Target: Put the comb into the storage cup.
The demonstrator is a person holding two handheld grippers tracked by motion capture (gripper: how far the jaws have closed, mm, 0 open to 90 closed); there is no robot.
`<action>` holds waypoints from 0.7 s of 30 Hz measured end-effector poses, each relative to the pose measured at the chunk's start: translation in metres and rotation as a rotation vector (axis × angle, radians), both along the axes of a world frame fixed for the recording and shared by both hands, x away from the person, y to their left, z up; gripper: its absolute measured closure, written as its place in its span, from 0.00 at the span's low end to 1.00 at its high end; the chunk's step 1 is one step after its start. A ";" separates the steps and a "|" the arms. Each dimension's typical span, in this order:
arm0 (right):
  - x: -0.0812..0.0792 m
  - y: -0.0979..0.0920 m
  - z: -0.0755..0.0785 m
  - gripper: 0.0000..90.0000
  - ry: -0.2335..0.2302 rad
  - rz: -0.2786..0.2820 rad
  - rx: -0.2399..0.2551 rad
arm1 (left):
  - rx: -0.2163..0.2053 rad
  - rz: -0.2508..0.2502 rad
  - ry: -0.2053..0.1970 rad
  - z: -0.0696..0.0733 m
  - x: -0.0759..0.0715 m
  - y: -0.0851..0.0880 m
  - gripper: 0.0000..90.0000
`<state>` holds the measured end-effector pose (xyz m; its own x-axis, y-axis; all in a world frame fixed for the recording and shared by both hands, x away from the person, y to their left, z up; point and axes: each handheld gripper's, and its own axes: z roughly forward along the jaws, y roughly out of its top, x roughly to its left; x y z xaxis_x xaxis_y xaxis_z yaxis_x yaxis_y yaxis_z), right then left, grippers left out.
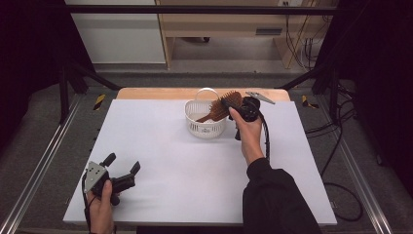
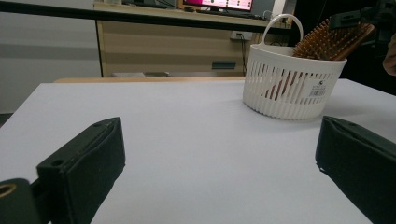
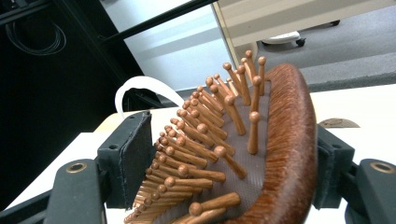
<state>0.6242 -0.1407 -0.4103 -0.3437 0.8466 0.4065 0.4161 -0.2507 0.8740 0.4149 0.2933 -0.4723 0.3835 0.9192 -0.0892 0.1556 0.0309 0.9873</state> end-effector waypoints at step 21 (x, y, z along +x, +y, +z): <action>-0.003 0.002 0.005 0.06 0.006 -0.025 -0.040 | 0.000 0.001 0.000 0.000 0.000 0.001 0.02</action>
<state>0.6217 -0.1392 -0.4056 -0.3202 0.8702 0.3745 0.4154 -0.2263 0.8811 0.4147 0.2939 -0.4723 0.3826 0.9196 -0.0892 0.1554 0.0311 0.9874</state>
